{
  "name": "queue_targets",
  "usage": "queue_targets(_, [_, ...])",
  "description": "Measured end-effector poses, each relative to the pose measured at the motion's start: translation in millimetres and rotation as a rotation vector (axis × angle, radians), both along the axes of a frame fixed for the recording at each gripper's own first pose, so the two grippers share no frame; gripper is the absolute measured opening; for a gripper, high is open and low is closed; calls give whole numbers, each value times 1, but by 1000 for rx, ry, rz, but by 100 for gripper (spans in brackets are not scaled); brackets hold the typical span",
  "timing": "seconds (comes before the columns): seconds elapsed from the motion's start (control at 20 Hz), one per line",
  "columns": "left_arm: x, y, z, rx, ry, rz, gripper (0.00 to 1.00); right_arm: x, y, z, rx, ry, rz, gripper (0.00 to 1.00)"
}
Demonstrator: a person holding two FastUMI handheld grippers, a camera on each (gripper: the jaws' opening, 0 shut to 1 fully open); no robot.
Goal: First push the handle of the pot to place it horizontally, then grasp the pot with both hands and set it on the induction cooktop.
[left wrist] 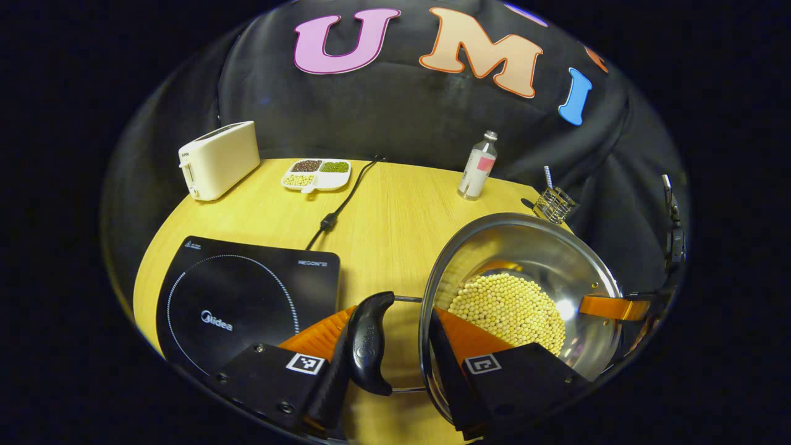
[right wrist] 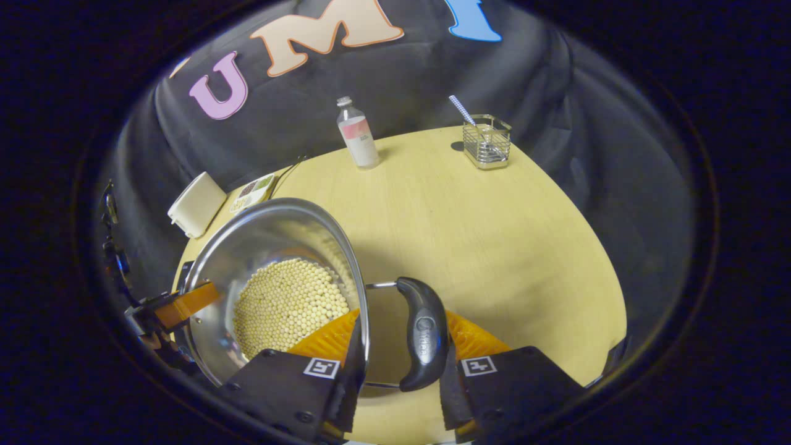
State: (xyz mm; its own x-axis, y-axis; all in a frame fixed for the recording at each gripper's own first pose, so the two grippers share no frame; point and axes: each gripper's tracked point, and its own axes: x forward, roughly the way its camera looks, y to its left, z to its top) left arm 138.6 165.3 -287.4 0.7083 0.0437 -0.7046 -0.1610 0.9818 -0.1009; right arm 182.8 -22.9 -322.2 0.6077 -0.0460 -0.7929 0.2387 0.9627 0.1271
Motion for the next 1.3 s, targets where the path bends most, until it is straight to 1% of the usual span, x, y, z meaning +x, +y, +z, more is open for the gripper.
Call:
queue_targets(0.1, [-9,22,5,3,1,-3,69,-4,24,3,1,-1,-4,51])
queue_targets(0.25, [-24,59,11,10,2,12,67,-4,65,3,9,3,8,51])
queue_targets(0.45, [-49,111,16,15,9,48,69,0,120,-1,19,10,41,51])
queue_targets(0.6, [-63,149,19,19,11,77,67,6,161,-4,26,13,67,51])
queue_targets(0.7, [-71,173,21,24,14,95,69,12,185,-8,32,16,83,56])
queue_targets(0.75, [-73,183,22,27,13,103,69,13,197,-8,34,17,91,51])
queue_targets(0.9, [-81,209,22,27,18,124,67,19,225,-11,45,22,102,51])
queue_targets(0.95, [-83,216,22,29,20,126,68,19,232,-13,50,24,104,56])
queue_targets(1.0, [-85,222,22,33,26,127,67,20,239,-15,56,30,107,51])
queue_targets(1.05, [-87,228,22,37,30,129,70,21,246,-17,59,34,108,51])
queue_targets(1.1, [-88,233,22,39,34,128,67,22,251,-18,62,35,108,51])
queue_targets(1.15, [-88,239,22,41,34,131,68,24,256,-20,66,38,108,51])
queue_targets(1.2, [-88,244,22,43,37,131,68,25,261,-21,72,41,106,56])
queue_targets(1.25, [-89,248,21,44,39,132,69,26,267,-23,77,43,104,51])
queue_targets(1.3, [-91,254,21,44,41,134,68,29,271,-25,78,44,105,51])
